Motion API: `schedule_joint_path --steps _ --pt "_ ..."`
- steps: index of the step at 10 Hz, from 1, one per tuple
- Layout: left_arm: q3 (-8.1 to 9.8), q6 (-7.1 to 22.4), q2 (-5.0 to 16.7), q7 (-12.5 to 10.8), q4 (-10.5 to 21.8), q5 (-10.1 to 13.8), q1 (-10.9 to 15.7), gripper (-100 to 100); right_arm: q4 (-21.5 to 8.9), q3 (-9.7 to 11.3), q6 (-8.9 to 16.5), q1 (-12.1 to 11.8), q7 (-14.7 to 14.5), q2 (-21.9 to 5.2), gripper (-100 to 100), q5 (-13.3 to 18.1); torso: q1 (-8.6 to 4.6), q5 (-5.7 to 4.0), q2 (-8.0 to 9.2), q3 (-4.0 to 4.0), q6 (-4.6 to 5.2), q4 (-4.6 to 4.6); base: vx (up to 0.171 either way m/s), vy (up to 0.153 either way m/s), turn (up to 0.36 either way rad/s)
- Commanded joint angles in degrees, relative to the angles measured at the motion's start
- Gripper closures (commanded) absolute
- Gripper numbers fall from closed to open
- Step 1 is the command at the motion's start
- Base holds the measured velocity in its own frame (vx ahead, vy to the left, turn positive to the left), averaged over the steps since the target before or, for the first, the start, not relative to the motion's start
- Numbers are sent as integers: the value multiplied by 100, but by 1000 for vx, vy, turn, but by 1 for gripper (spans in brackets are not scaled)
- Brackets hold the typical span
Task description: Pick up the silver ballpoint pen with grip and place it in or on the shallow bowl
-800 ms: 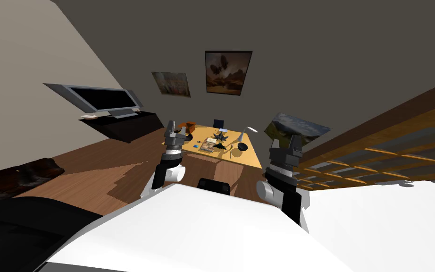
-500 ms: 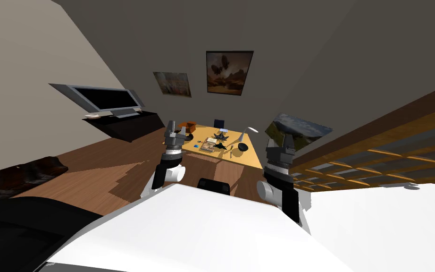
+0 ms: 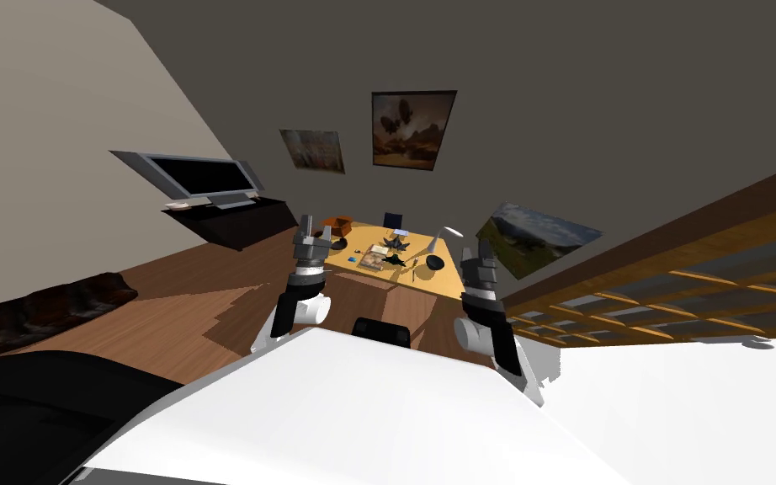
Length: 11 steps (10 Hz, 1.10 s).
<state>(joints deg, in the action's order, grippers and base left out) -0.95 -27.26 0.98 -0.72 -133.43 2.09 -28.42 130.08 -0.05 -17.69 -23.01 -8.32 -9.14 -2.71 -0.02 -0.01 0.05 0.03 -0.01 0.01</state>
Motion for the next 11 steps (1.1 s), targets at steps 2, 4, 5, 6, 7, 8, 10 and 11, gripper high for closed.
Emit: schedule_joint_path --steps 2,4,5,6,7,8,10,11 --pt "0 0 0 0 0 0 0 0 -354 268 268 220 -244 -291 -100 -41 -1 0 2 1 0 0 -28 -5 91" --pt "0 0 0 0 0 0 0 0 -512 381 396 337 -349 -397 -100 -60 -1 0 3 2 2 1 -26 -4 30" --pt "0 0 0 0 0 0 0 0 -668 499 529 458 -460 -494 -100 -80 1 0 3 2 1 1 -33 -2 93" --pt "0 0 0 0 0 0 0 0 -676 499 529 458 -460 -494 -100 -80 1 0 5 3 0 1 -23 -2 35" --pt "0 0 0 0 0 0 0 0 -846 621 668 583 -574 -585 -100 -101 1 0 3 2 2 1 -23 0 57" --pt "0 0 0 0 0 0 0 0 -1022 745 812 710 -690 -670 -100 -125 1 0 2 1 1 0 -28 0 113" --pt "0 0 0 0 0 0 0 0 -1371 999 1094 966 -922 -834 -100 -178 1 1 4 2 1 1 -33 0 114" --pt "0 0 0 0 0 0 0 0 -1391 999 1114 966 -922 -834 -100 -178 3 0 3 2 -1 1 -30 1 34"
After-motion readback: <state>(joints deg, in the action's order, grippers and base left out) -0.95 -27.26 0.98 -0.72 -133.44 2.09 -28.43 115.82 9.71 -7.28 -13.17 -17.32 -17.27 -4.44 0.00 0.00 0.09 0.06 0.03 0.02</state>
